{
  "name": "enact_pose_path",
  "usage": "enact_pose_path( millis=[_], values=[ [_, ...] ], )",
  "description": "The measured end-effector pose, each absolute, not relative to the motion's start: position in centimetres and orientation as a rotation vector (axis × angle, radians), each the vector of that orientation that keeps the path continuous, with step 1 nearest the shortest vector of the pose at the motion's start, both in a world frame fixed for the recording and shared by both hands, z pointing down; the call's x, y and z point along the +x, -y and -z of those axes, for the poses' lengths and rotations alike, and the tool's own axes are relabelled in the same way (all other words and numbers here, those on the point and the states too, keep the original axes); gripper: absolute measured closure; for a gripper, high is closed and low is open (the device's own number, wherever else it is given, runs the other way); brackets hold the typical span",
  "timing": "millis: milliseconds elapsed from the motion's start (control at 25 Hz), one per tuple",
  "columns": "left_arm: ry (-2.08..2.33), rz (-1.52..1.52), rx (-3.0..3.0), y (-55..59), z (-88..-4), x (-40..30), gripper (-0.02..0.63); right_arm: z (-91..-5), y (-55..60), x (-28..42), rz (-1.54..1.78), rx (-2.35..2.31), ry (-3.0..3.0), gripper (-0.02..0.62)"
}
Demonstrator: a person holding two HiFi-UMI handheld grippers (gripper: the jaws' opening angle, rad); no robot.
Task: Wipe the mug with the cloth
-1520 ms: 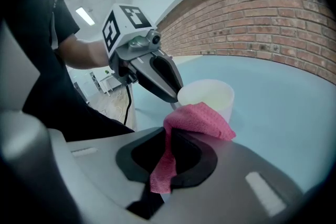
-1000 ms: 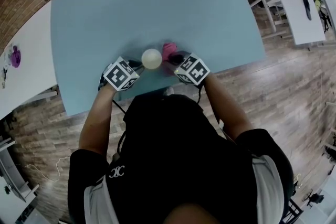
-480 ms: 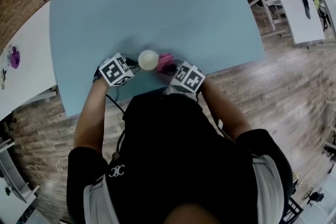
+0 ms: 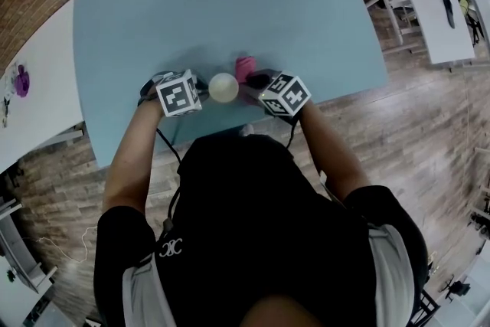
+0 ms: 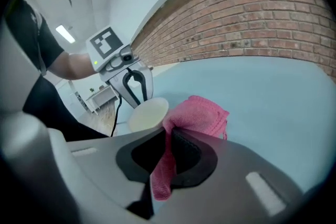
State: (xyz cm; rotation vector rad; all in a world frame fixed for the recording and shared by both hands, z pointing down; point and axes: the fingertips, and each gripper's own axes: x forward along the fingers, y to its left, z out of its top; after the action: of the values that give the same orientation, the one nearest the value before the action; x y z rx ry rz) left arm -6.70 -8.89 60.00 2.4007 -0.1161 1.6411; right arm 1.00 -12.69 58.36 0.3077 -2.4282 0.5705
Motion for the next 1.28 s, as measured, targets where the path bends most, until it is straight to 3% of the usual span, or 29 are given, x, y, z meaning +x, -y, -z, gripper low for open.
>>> enact_pose_path(
  millis=[320,440,1280],
  values=[
    [0.136,-1.654,2.411,8.7,-60.0,-6.3,0.561,-59.0,15.3,-0.1,-1.182,0.225,2.450,0.558],
    [0.132,-1.678,2.390,8.5,-60.1,-6.2,0.561,-59.3,15.8,-0.3,-1.270,0.173,2.424,0.558],
    [0.229,-1.715,2.378,8.9,-59.9,-5.4,0.560,-56.7,17.2,-7.6,-0.912,-0.263,2.331,0.558]
  ],
)
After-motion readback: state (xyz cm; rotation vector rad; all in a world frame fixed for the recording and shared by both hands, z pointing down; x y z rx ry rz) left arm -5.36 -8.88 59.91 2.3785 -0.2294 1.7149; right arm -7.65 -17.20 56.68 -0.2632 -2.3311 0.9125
